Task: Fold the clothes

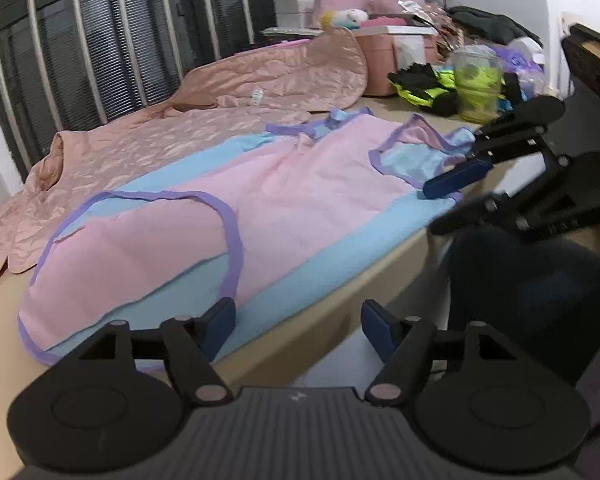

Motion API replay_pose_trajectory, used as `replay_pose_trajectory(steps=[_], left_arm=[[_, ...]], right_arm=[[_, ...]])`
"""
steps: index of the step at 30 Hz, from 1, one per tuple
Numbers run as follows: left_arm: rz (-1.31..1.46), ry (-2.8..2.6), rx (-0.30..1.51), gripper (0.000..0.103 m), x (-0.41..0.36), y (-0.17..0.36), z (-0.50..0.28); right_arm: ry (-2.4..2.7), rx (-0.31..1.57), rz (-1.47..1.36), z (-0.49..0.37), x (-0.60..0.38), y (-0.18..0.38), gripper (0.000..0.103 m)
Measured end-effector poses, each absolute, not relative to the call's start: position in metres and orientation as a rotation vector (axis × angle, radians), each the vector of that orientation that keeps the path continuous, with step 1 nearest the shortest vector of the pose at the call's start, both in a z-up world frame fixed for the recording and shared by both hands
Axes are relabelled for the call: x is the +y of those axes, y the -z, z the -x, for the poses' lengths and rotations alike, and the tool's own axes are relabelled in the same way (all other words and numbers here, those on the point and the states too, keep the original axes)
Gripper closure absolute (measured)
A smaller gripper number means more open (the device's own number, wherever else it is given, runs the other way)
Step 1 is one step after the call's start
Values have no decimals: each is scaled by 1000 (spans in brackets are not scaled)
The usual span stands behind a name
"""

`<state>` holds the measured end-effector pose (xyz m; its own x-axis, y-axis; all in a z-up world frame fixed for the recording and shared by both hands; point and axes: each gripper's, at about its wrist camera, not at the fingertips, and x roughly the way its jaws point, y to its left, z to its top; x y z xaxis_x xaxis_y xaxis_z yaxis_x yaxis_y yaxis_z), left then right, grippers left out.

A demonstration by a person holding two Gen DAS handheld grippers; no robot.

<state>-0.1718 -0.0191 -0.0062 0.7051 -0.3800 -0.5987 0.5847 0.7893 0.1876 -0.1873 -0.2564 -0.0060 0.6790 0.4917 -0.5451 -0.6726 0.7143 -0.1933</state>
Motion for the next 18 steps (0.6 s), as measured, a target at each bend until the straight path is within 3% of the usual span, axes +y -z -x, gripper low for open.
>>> replay_pose_trajectory(steps=[2, 4, 15, 17, 18], left_arm=[[-404, 552, 562, 31, -17, 9, 177], [-395, 558, 557, 31, -13, 9, 180], [-392, 586, 569, 33, 0, 2, 174], [-416, 602, 555, 33, -2, -1, 176], [-435, 610, 540, 33, -4, -3, 177]], right_arm=[[-679, 479, 404, 189, -259, 6, 84], [-686, 479, 386, 191, -264, 5, 102], [-698, 470, 352, 201, -282, -1, 103], [-690, 430, 360, 202, -283, -5, 97], [-705, 425, 387, 202, -281, -6, 81]])
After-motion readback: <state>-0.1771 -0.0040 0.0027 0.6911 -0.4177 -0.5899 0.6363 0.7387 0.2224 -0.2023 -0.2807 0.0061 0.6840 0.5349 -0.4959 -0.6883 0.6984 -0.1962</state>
